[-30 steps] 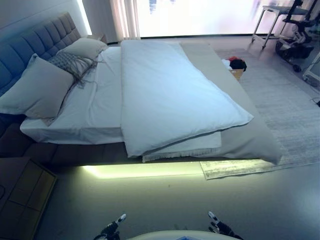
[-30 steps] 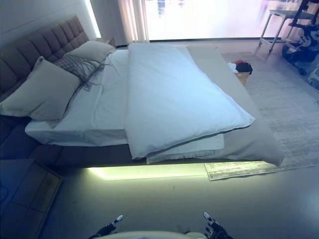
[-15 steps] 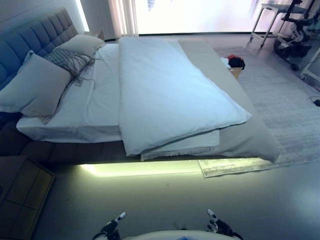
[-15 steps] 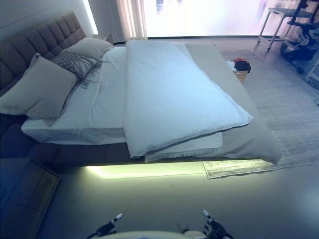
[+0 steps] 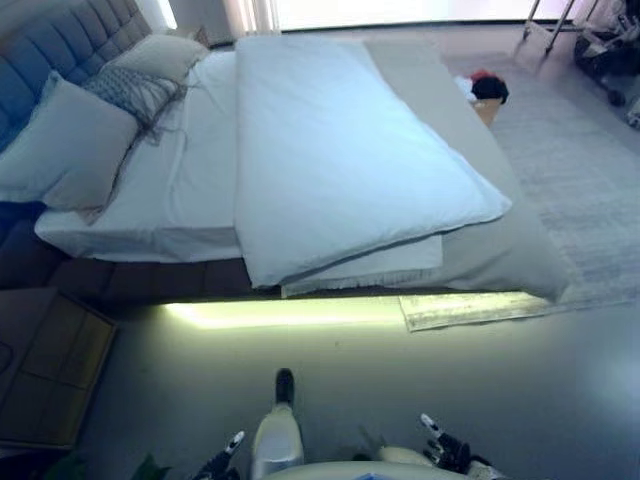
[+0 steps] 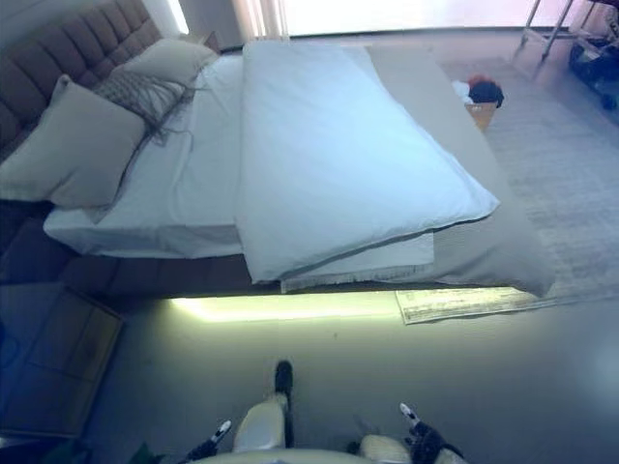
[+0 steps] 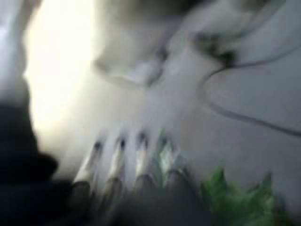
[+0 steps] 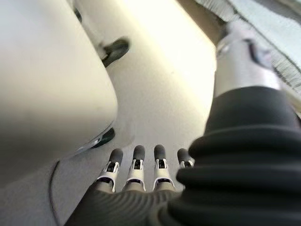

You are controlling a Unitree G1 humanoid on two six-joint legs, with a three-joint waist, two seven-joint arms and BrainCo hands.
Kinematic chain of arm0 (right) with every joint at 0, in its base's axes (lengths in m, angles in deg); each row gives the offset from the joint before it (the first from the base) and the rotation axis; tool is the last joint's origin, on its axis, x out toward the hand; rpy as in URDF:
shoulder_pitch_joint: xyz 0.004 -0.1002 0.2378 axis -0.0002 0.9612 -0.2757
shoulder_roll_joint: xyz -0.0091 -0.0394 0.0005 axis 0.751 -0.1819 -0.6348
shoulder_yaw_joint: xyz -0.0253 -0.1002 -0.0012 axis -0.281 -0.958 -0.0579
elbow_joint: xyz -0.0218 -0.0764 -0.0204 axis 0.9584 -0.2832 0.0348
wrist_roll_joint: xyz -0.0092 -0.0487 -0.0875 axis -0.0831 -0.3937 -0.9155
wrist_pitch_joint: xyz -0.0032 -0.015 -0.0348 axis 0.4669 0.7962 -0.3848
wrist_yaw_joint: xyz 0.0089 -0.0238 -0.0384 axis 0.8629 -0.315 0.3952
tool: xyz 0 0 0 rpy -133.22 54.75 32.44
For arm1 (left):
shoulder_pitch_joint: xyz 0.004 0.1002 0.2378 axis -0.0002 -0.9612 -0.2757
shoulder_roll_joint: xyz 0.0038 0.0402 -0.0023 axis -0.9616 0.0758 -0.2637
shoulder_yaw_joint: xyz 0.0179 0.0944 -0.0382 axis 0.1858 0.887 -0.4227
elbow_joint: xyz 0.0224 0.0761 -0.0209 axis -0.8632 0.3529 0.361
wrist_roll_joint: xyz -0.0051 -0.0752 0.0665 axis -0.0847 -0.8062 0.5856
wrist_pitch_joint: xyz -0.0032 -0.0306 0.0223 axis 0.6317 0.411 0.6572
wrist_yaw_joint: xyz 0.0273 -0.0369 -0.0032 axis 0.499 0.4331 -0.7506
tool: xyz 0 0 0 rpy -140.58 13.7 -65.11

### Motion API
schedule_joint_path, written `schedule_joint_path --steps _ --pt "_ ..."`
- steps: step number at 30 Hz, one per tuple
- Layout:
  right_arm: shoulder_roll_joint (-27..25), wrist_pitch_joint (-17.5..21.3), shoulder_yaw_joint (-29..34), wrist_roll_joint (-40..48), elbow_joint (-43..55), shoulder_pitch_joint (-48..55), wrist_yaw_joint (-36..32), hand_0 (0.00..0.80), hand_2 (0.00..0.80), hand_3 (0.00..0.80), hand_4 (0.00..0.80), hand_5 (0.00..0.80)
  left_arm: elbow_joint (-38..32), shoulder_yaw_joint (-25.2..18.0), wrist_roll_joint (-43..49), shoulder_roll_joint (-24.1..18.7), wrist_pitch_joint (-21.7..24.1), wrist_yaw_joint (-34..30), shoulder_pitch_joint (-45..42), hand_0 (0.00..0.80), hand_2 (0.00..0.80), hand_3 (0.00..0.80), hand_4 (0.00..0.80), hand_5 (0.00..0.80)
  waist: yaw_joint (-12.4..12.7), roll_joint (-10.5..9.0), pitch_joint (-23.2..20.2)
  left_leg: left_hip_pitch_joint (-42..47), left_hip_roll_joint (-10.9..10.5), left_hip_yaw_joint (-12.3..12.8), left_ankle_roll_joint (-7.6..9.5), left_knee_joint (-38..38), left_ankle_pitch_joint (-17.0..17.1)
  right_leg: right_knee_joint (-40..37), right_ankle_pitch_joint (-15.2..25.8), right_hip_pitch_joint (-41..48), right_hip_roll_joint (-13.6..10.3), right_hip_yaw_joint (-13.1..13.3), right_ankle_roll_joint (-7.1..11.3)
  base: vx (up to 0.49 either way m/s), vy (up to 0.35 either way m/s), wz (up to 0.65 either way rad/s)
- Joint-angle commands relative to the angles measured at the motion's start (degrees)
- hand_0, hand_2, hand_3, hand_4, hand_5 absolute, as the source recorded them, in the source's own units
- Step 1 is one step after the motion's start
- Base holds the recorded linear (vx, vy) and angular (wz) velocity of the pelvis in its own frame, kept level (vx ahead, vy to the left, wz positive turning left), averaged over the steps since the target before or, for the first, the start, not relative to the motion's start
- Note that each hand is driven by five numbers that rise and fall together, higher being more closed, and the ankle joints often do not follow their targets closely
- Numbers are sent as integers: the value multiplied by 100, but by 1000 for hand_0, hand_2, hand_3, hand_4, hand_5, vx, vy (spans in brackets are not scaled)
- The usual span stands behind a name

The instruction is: Make the bed neatly

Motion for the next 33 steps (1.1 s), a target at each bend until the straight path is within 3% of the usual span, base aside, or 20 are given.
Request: schedule_joint_path --steps 1,7,12,15,17,19,20,22,25,29,33 --pt "-40 148 159 -36 34 -30 -117 0 0 0 0 0 -184 15 74 -34 143 -5 47 0 0 0 0 0 -125 -76 -180 -28 -204 85 244 -527 792 -766 168 1455 -278 160 797 341 218 0" --pt "125 216 120 15 211 -51 -343 0 0 0 0 0 -191 25 254 -190 86 41 164 0 0 0 0 0 10 -156 -363 -225 -410 106 401 395 537 -600 163 1506 -670 -195 967 291 210 -7" --pt "233 230 94 223 541 -113 -265 0 0 0 0 0 -264 56 384 -249 -12 23 279 0 0 0 0 0 -23 -258 -485 -367 -554 362 647 873 188 -294 301 1490 -950 -214 1143 227 213 8" --pt "241 256 154 192 569 -77 -238 0 0 0 0 0 -258 184 519 -263 -19 65 358 0 0 0 0 0 -79 -326 -550 -186 -790 485 900 715 14 766 1325 1024 -1358 -342 1348 174 180 4" --pt "194 226 172 228 571 -39 -311 0 0 0 0 0 -252 253 591 -323 -39 110 383 0 0 0 0 0 -303 -238 -496 265 -904 457 1011 433 -84 1572 1776 62 -1348 -296 1308 267 206 4" --pt "133 198 165 279 524 -25 -369 0 0 0 0 0 -239 274 508 -389 -44 123 435 0 0 0 0 0 -500 -98 -403 601 -881 422 995 217 -103 1579 1685 -724 -1119 -353 1151 232 100 14" --pt "96 207 127 342 488 -33 -382 0 0 0 0 0 -244 295 460 -417 -31 122 476 0 0 0 0 0 -594 -31 -324 779 -882 375 957 102 -113 1399 1539 -1077 -973 -454 1057 151 -27 16" --pt "29 229 82 431 418 -119 -432 0 0 0 0 0 -307 325 398 -453 10 111 572 0 0 0 0 0 -693 11 -143 1016 -937 300 868 -32 -195 690 1547 -1576 -905 -753 973 48 -145 13" --pt "-43 250 58 386 437 -489 -398 0 0 0 0 0 -470 303 199 -461 92 96 769 0 0 0 0 0 -787 -19 182 1097 -1063 259 778 -61 -525 -383 2221 -2235 -1076 -1010 1202 -57 -173 24" --pt "-3 246 20 325 538 -579 -151 0 0 0 0 0 -471 341 160 -291 164 153 741 0 0 0 0 0 -792 -50 127 989 -1058 312 759 252 -646 -519 2086 -1886 -1027 -840 1194 109 -155 40" --pt "21 374 -2 380 690 -464 -448 0 0 0 0 0 -428 338 382 -166 110 155 505 0 0 0 0 0 -707 -93 -35 1256 -991 152 709 166 -645 -592 1988 -1435 -1002 -976 1132 246 -124 34"
